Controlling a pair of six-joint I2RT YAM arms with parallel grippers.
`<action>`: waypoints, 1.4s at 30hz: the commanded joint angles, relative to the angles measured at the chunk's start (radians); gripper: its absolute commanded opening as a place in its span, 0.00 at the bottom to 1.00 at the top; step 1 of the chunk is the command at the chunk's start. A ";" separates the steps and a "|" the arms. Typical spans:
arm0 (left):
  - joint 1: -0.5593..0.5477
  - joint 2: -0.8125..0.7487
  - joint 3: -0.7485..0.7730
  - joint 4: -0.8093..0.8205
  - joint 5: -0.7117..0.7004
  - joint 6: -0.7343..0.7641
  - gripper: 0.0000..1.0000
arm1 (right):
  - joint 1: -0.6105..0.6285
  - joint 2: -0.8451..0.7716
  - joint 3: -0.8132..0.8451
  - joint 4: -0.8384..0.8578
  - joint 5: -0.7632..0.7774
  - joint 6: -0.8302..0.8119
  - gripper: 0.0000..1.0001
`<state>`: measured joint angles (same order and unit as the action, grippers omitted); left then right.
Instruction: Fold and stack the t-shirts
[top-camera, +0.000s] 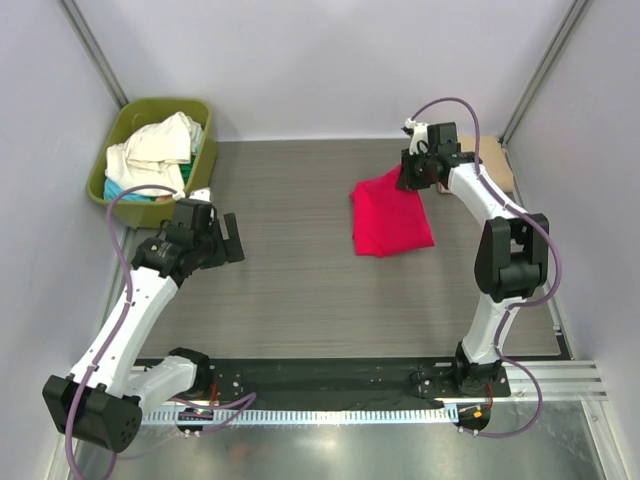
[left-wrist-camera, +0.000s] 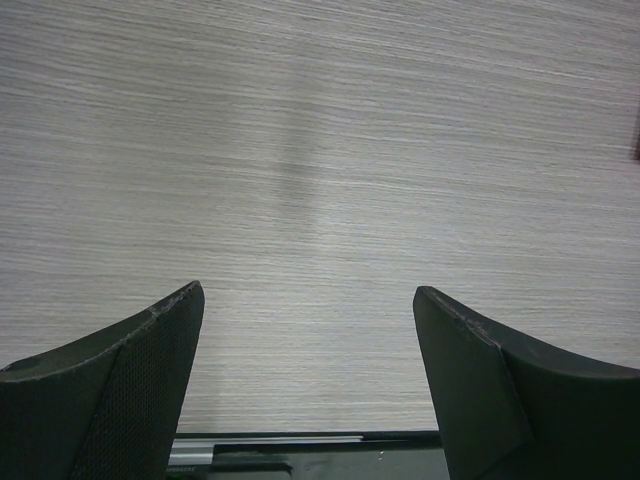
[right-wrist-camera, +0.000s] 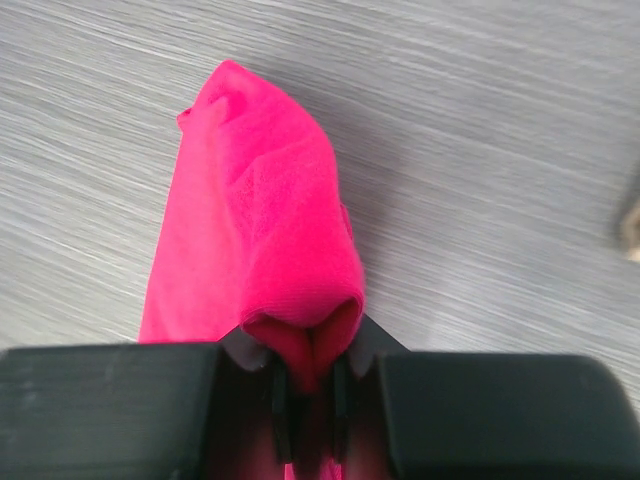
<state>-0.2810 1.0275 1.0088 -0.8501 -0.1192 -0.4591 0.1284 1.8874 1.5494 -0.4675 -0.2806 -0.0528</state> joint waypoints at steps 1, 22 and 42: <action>0.005 -0.006 0.005 0.028 0.015 0.022 0.86 | -0.012 -0.062 0.090 -0.016 0.061 -0.102 0.01; 0.005 0.049 0.007 0.028 0.042 0.028 0.85 | -0.142 0.113 0.495 -0.059 0.135 -0.289 0.01; 0.005 0.126 0.011 0.025 0.041 0.033 0.83 | -0.253 0.263 0.772 -0.079 0.023 -0.357 0.01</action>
<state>-0.2810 1.1450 1.0088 -0.8467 -0.0788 -0.4374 -0.1101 2.1532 2.2539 -0.5850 -0.2100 -0.3866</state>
